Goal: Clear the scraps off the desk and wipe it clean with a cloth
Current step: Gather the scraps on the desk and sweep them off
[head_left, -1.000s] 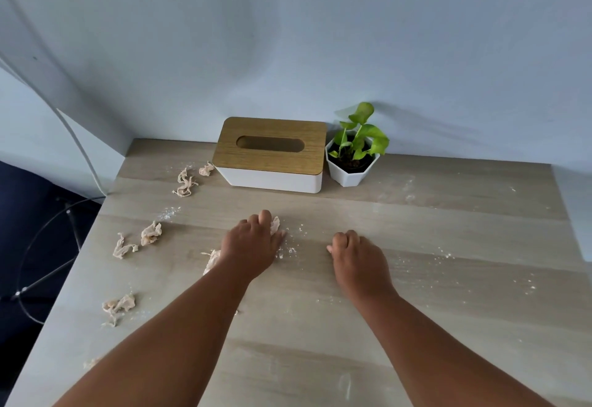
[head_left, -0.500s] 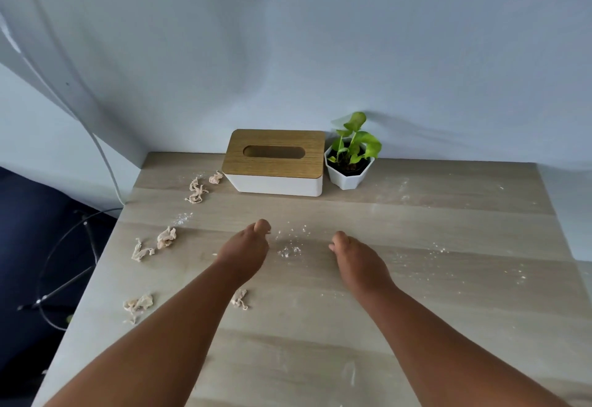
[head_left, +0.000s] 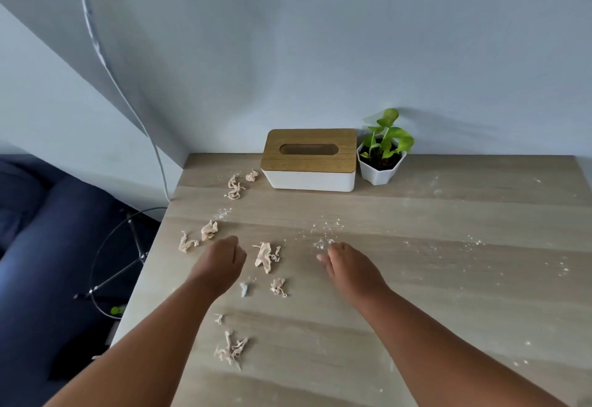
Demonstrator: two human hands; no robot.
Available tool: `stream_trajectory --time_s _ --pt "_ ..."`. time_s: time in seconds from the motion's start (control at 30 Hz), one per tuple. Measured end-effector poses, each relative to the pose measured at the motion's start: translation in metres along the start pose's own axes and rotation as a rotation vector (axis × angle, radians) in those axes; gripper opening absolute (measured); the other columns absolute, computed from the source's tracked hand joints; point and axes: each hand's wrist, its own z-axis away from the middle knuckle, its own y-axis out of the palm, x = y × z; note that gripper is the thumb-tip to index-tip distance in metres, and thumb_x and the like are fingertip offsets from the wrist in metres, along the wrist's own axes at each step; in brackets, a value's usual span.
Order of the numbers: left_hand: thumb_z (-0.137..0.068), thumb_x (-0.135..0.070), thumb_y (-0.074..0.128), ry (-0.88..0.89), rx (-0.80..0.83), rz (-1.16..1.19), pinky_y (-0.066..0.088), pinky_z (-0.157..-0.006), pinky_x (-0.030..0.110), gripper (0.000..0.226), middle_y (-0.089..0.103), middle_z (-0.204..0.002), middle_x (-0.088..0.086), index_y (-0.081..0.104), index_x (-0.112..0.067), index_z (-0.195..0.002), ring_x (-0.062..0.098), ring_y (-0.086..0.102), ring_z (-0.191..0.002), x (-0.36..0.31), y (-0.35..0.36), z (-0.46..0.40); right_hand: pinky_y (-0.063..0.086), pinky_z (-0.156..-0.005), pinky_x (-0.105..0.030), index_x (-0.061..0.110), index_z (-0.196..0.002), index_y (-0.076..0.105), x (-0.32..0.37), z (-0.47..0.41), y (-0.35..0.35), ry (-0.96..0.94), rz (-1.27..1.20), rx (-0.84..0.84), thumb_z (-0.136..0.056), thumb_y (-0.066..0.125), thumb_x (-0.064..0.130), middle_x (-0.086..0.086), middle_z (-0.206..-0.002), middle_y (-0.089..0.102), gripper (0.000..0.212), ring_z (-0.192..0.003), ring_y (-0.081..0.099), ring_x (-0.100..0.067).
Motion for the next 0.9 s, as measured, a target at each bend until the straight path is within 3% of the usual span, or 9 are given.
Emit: stream_trajectory --time_s 0.1,0.2,0.3,0.37,0.47,0.57,0.73,0.83,0.9 --pt "-0.098 -0.008 0.044 0.034 0.045 0.088 0.038 -0.062 0.032 0.016 0.052 -0.071 -0.003 0.056 -0.019 -0.096 0.016 0.051 -0.061 0.013 0.007 0.001 0.043 -0.063 -0.037 0.012 -0.1 0.055 0.014 0.002 0.009 -0.024 0.013 0.008 -0.107 0.041 0.047 -0.012 -0.093 0.064 0.039 -0.084 0.065 -0.035" --pt "-0.098 -0.006 0.042 0.061 0.105 0.097 0.04 -0.071 0.029 0.032 0.062 -0.093 0.0 0.059 -0.026 -0.116 0.009 0.056 -0.072 0.022 0.013 -0.001 0.042 -0.06 -0.035 0.018 -0.098 0.049 0.03 0.004 0.013 -0.01 0.064 0.005 -0.107 0.037 0.052 -0.007 -0.089 0.066 0.037 -0.081 0.067 -0.032" --pt "-0.098 -0.011 0.046 0.134 0.145 0.077 0.045 -0.078 0.029 0.027 0.069 -0.113 0.004 0.061 -0.022 -0.118 0.019 0.064 -0.091 0.028 0.017 -0.007 0.038 -0.058 -0.031 0.027 -0.093 0.037 0.046 0.008 0.02 0.003 0.037 -0.009 -0.105 0.037 0.051 0.001 -0.088 0.062 0.027 -0.079 0.066 -0.026" --pt "-0.099 -0.025 0.052 0.214 0.13 0.027 0.049 -0.078 0.032 0.02 0.07 -0.115 0.002 0.059 -0.022 -0.117 0.024 0.066 -0.097 0.029 0.02 -0.011 0.039 -0.061 -0.032 0.026 -0.1 0.041 0.055 0.012 0.026 0.008 0.059 0.003 -0.1 0.039 0.057 0.003 -0.093 0.06 0.031 -0.084 0.064 -0.023" --pt "-0.095 -0.052 0.058 0.271 0.15 -0.045 0.053 -0.078 0.035 0.034 0.068 -0.114 -0.004 0.054 -0.027 -0.116 0.023 0.066 -0.101 0.027 0.024 -0.018 0.046 -0.067 -0.035 0.024 -0.109 0.044 0.069 0.013 0.038 0.049 0.101 0.026 -0.091 0.036 0.07 0.001 -0.099 0.06 0.05 -0.091 0.062 -0.023" --pt "-0.091 -0.061 0.059 0.295 0.185 -0.086 0.054 -0.082 0.036 0.043 0.065 -0.116 -0.006 0.051 -0.028 -0.117 0.02 0.064 -0.109 0.025 0.031 -0.025 0.047 -0.071 -0.035 0.025 -0.11 0.045 0.085 0.01 0.049 0.104 0.106 0.055 -0.087 0.038 0.074 0.001 -0.103 0.059 0.055 -0.095 0.061 -0.023" --pt "-0.098 -0.057 0.05 0.389 0.197 -0.127 0.051 -0.083 0.035 0.038 0.063 -0.117 -0.003 0.05 -0.028 -0.121 0.022 0.063 -0.112 0.032 0.041 -0.031 0.05 -0.07 -0.038 0.021 -0.111 0.055 0.106 0.006 0.061 0.119 0.197 0.058 -0.095 0.052 0.056 -0.003 -0.102 0.062 0.038 -0.093 0.062 -0.027" --pt "-0.104 -0.046 0.037 0.48 0.171 -0.204 0.052 -0.078 0.035 0.031 0.063 -0.111 -0.001 0.052 -0.024 -0.119 0.025 0.066 -0.106 0.037 0.043 -0.034 0.052 -0.053 -0.037 0.02 -0.094 0.063 0.114 0.005 0.063 0.073 0.285 0.047 -0.087 0.069 0.024 -0.003 -0.084 0.063 0.011 -0.073 0.065 -0.027" --pt "-0.105 -0.04 0.034 0.54 0.188 -0.256 0.054 -0.079 0.039 0.031 0.064 -0.108 0.003 0.054 -0.018 -0.117 0.026 0.066 -0.104 0.039 0.041 -0.037 0.052 -0.057 -0.039 0.018 -0.098 0.062 0.114 0.003 0.066 0.102 0.264 0.08 -0.083 0.063 0.008 -0.006 -0.088 0.064 0.018 -0.077 0.066 -0.03"
